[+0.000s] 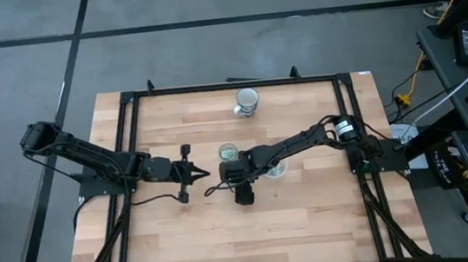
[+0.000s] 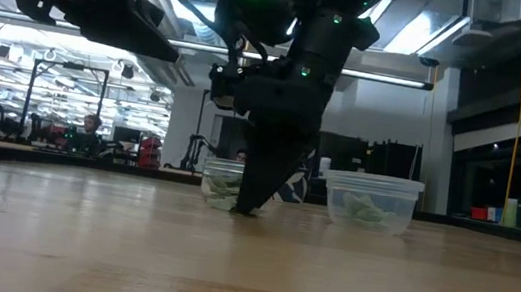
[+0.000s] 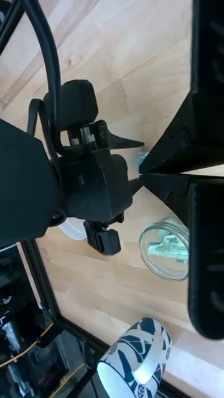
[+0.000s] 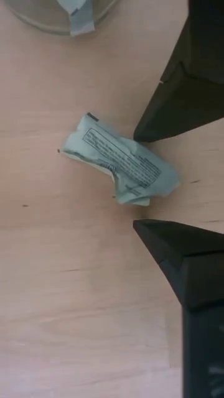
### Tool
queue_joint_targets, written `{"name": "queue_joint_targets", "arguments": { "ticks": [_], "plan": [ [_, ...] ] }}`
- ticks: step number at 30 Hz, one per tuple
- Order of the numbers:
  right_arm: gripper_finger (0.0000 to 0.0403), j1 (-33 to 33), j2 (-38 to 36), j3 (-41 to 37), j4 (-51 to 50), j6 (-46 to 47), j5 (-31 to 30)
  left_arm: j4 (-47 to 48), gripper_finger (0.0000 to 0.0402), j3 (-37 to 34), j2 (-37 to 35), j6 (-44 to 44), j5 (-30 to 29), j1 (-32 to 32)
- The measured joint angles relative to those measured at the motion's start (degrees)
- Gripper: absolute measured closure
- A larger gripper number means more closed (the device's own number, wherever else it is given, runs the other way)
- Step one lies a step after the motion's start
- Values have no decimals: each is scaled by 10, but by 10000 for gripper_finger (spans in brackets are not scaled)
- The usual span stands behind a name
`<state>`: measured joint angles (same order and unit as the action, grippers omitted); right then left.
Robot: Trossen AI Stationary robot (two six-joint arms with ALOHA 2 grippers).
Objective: Pick and place Stevia / Truvia into bins
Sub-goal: Put the stevia packet into the transparent container
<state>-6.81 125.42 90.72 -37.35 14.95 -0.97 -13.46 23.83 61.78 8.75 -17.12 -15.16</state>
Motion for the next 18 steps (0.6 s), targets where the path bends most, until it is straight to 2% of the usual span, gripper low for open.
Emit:
{"name": "queue_joint_targets", "arguments": {
  "ticks": [9, 18],
  "plan": [
    [225, 0, 1, 0, -12, -4, -21, 0, 398, 0, 0, 0, 0, 0],
    [313, 1, 1, 0, -20, -4, -28, 0, 398, 0, 0, 0, -19, 0]
  ]
}}
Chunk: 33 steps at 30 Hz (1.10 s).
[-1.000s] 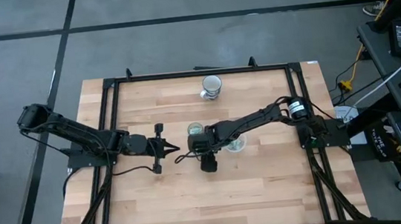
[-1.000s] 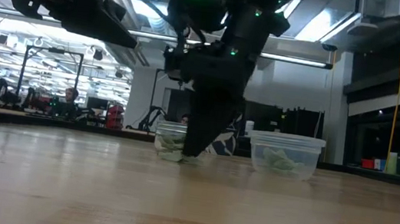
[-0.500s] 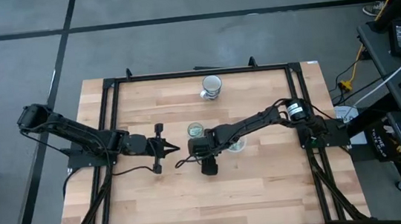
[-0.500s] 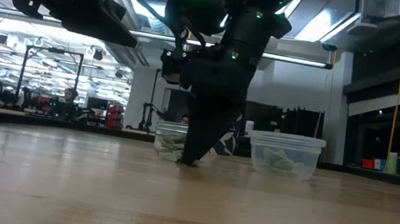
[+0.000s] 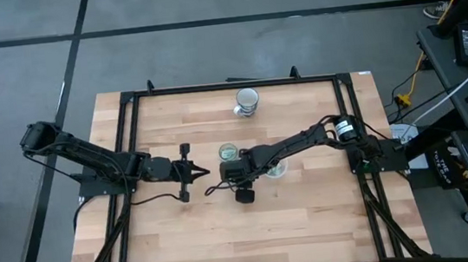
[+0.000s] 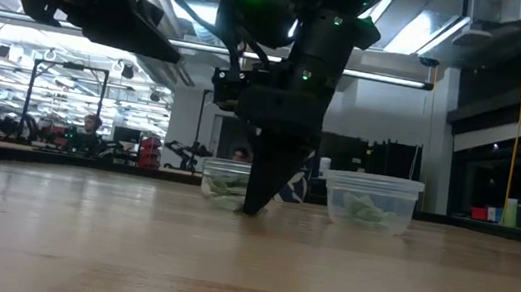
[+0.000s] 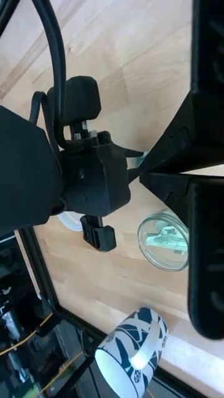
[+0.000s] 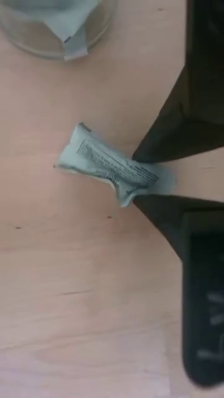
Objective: Pick and place Stevia / Truvia into bins
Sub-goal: Put the stevia packet into the transparent container
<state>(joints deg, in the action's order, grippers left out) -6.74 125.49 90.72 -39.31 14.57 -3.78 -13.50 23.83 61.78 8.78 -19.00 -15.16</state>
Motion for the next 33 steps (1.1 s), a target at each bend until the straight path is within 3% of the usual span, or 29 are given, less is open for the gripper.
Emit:
{"name": "queue_joint_targets", "arguments": {
  "ticks": [7, 19, 33],
  "plan": [
    [394, 0, 0, 1, -9, -2, 0, 0, 398, 0, 0, 0, 0, 0],
    [401, 10, -21, -4, -55, -35, 49, 0, 398, 0, 0, 0, -5, 0],
    [402, 8, -113, -1, -47, -103, 41, -14, 398, 0, 0, 30, -50, 0]
  ]
}}
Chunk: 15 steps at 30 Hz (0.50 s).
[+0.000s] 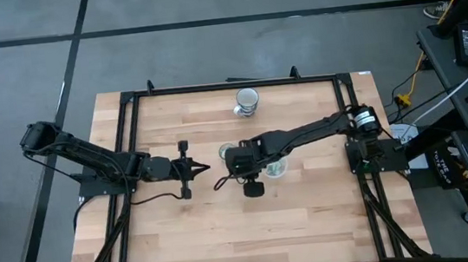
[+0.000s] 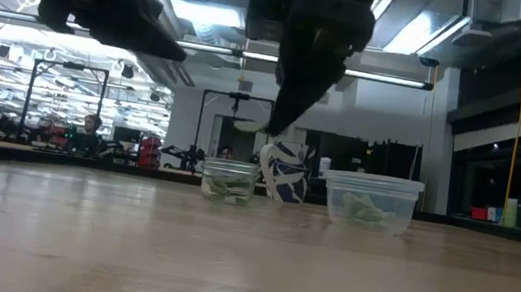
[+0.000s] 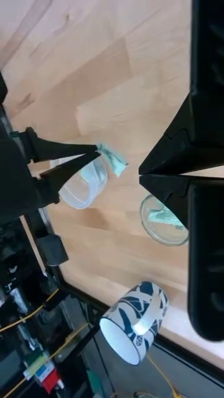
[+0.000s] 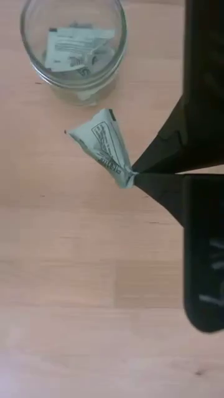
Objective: Pick and place Stevia / Truvia into bins
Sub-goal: Put the stevia packet into the transparent container
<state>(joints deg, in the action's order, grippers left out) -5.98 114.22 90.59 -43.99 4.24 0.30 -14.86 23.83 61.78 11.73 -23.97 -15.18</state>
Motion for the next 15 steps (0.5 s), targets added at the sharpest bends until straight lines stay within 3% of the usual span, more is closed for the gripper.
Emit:
{"name": "queue_joint_targets", "arguments": {
  "ticks": [11, 15],
  "plan": [
    [403, -24, -6, -3, 51, -20, -11, -1, 398, 0, 0, 0, 1, -1],
    [403, -33, -14, -40, 82, -12, -36, -1, 398, 0, 0, 0, 1, -1]
  ]
}}
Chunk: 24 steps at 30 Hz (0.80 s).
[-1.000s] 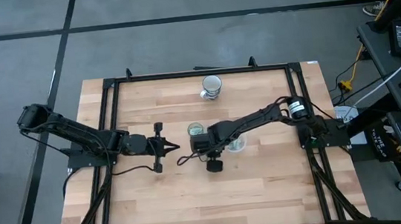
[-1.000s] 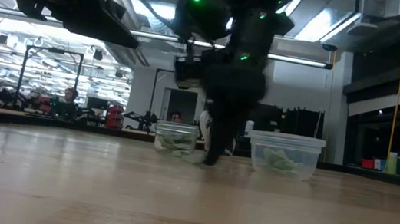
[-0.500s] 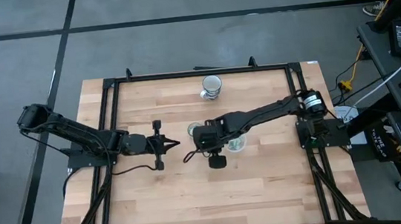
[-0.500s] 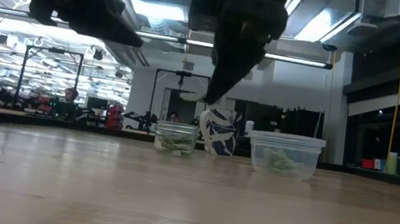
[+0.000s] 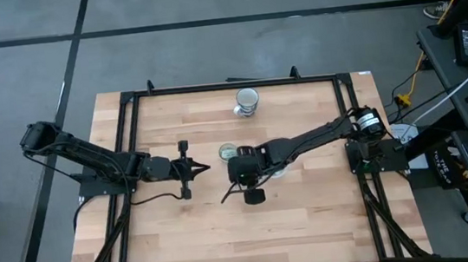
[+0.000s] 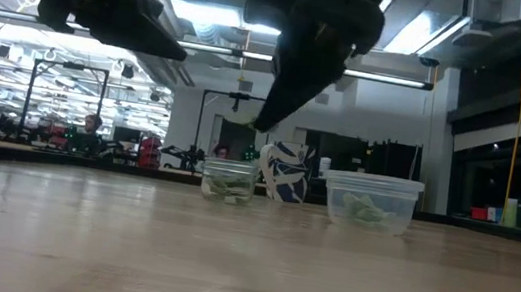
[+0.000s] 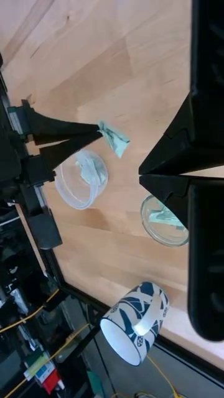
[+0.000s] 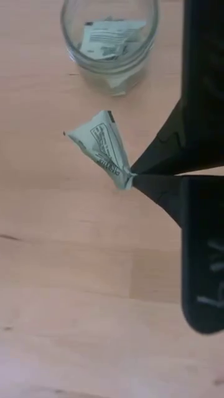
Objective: Pick and place Stevia / Truvia into bins
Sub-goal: Put the stevia packet into the transparent container
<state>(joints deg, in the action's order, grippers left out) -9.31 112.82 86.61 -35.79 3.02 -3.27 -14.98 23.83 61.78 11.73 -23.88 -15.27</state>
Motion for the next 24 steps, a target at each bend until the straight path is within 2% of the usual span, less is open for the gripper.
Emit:
{"name": "queue_joint_targets", "arguments": {
  "ticks": [8, 18, 24],
  "plan": [
    [403, -12, -53, -84, 85, 12, -1, -5, 398, 0, 0, 0, 9, 0],
    [403, -11, -195, -256, 228, 43, -5, -7, 398, 0, 0, 0, 10, 0],
    [403, -11, -295, -340, 248, 68, -30, -5, 398, 0, 0, -19, 10, 0]
  ]
}}
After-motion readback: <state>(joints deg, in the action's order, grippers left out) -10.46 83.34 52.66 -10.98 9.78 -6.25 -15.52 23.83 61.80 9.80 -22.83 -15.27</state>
